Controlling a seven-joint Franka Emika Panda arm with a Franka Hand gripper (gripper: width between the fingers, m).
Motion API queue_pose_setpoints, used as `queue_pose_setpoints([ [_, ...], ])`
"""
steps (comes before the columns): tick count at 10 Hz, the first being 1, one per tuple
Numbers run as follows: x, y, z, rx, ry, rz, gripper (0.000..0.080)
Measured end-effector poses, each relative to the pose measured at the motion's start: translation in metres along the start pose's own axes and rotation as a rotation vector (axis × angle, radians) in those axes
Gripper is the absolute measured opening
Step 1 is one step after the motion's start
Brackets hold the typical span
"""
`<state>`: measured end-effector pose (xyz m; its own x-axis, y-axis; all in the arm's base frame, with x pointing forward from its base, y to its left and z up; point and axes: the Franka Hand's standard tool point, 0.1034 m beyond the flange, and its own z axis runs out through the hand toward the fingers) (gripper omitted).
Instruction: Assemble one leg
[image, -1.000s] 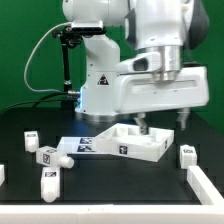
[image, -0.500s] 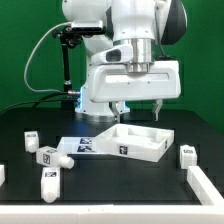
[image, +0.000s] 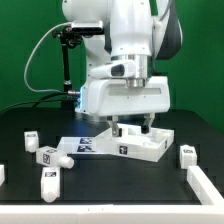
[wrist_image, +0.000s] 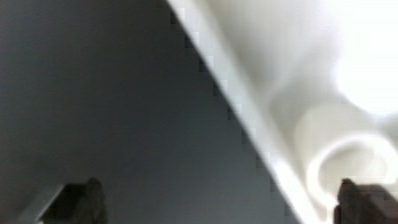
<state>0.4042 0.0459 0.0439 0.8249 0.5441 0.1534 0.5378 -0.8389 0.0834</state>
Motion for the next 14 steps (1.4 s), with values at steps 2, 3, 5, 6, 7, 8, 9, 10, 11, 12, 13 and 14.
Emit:
queue_pose_setpoints([
  [2,-0.002,-0.001,0.003,0.007,-0.012,0.002,0.0649],
  [3,-0.002,-0.001,0.003,0.007,-0.012,0.002,0.0649],
  [5,-0.003,-0.002,0.005,0.008,-0.015,-0.002,0.0649],
  [6,-0.004,-0.007,0.008,0.016,-0.022,-0.116,0.0649],
  [7,-0.004,-0.009,0.011,0.022,-0.027,-0.2,0.0649],
  [8,-0.004,-0.017,0.019,0.036,-0.037,-0.316,0.0649],
  [9,-0.009,-0.023,0.025,0.048,-0.05,-0.342,0.0649],
  [10,-0.018,-0.015,0.027,0.051,-0.059,-0.317,0.0649],
  [11,-0.016,-0.014,0.027,0.049,-0.056,-0.311,0.0649],
  [12,-0.016,-0.015,0.027,0.05,-0.056,-0.313,0.0649],
  [13,-0.017,-0.012,0.028,0.05,-0.06,-0.319,0.0649],
  [14,-0.019,-0.001,0.031,0.048,-0.069,-0.334,0.0649],
])
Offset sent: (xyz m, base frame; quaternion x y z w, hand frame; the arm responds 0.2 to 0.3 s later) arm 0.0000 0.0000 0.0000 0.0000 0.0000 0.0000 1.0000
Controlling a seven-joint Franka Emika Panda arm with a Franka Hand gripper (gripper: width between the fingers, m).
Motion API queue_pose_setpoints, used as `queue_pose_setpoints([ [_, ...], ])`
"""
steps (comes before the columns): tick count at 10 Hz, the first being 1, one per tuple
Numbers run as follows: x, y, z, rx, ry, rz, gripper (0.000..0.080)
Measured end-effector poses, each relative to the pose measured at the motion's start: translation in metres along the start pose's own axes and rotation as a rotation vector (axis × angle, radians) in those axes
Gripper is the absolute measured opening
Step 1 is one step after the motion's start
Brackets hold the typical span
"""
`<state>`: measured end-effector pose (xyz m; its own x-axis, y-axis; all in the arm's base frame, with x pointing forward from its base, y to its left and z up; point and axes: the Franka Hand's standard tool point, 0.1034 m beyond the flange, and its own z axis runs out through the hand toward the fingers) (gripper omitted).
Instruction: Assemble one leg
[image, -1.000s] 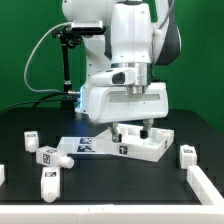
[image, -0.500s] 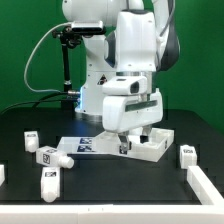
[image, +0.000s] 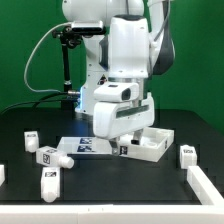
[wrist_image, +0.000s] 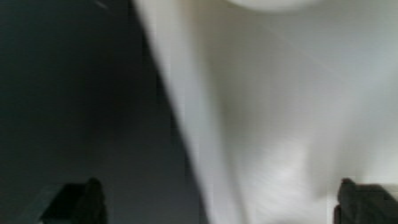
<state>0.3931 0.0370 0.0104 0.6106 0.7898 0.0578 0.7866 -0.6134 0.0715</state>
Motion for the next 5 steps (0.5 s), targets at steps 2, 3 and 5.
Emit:
queue_pose_setpoints([
  [2,-0.002,0.0265,0.0043,-0.018,0.0,-0.028,0.0649],
  [3,-0.0021,0.0256,0.0048,-0.017,-0.001,-0.025,0.0649],
  [5,-0.0024,0.025,0.005,-0.016,-0.002,-0.025,0.0378],
])
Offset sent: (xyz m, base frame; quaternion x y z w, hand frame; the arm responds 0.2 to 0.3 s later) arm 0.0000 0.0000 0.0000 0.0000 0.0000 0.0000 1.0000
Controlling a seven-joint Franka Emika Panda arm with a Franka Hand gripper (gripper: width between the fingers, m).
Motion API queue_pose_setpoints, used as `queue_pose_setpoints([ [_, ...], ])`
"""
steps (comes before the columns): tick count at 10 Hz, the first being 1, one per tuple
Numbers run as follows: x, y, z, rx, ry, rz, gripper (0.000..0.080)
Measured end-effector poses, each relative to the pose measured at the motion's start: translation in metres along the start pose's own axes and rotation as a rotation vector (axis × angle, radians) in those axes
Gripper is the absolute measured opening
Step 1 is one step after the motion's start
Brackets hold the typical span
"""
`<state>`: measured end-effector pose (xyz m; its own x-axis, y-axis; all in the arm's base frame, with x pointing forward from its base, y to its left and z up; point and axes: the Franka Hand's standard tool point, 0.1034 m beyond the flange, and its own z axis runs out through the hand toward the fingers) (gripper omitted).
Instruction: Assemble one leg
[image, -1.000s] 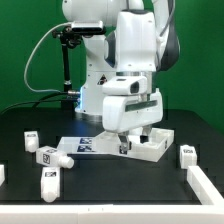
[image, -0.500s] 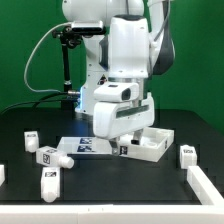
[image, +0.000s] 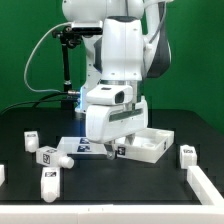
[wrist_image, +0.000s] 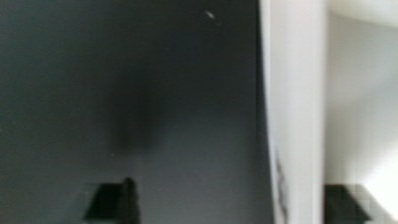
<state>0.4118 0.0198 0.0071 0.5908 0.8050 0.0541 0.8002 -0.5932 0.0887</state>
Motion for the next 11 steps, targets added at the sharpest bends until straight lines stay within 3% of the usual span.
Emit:
queue_pose_setpoints([
  [1,0.0,0.0,0.0,0.0,0.0,0.0,0.0378],
  [3,0.0,0.0,0.0,0.0,0.0,0.0,0.0094],
  [7,-0.003,0.003,-0.004,0.008,-0.008,0.01,0.0061],
  [9,-0.003,0.01,-0.033,0.013,-0.013,0.127,0.0056],
  [10,0.005,0.017,-0.054,0.036,-0.03,0.216,0.0056],
  [11,0.017,0.029,-0.065,0.033,-0.028,0.32,0.0056],
])
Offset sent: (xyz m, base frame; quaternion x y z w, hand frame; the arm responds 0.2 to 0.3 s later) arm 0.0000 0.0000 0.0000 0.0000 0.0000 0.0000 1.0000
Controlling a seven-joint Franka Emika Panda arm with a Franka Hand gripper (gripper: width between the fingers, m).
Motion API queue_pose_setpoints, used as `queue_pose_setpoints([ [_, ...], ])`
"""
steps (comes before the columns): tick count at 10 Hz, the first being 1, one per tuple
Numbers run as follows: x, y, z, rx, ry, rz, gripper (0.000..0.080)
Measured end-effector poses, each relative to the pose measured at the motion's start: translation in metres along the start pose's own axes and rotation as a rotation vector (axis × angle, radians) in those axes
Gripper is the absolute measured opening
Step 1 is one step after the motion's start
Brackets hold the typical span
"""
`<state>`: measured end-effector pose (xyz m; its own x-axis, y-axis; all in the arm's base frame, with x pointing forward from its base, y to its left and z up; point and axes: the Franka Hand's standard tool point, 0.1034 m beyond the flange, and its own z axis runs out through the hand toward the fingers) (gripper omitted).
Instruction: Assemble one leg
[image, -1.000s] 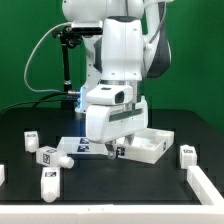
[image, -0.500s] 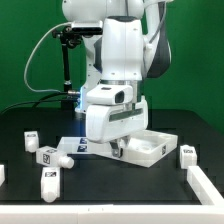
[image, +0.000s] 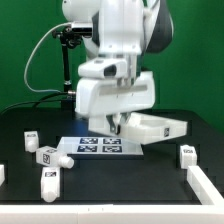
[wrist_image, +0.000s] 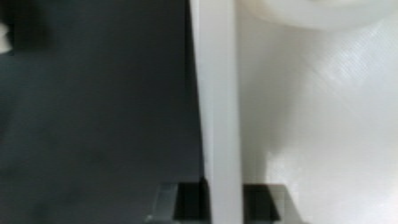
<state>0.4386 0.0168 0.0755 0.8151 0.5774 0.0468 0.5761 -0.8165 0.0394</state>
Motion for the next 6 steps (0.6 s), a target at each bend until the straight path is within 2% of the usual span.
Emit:
queue_pose_setpoints([
  [1,0.004,0.01,0.003,0.008,-0.016,0.012,0.0056],
  [2,0.006,0.031,0.005,0.02,-0.036,0.012,0.0056],
  [3,0.008,0.03,0.005,0.011,-0.024,0.025,0.0056],
  [4,0.007,0.026,0.007,0.016,-0.029,0.018,0.0056],
  [6,0.006,0.028,0.008,0.017,-0.032,0.03,0.0056],
])
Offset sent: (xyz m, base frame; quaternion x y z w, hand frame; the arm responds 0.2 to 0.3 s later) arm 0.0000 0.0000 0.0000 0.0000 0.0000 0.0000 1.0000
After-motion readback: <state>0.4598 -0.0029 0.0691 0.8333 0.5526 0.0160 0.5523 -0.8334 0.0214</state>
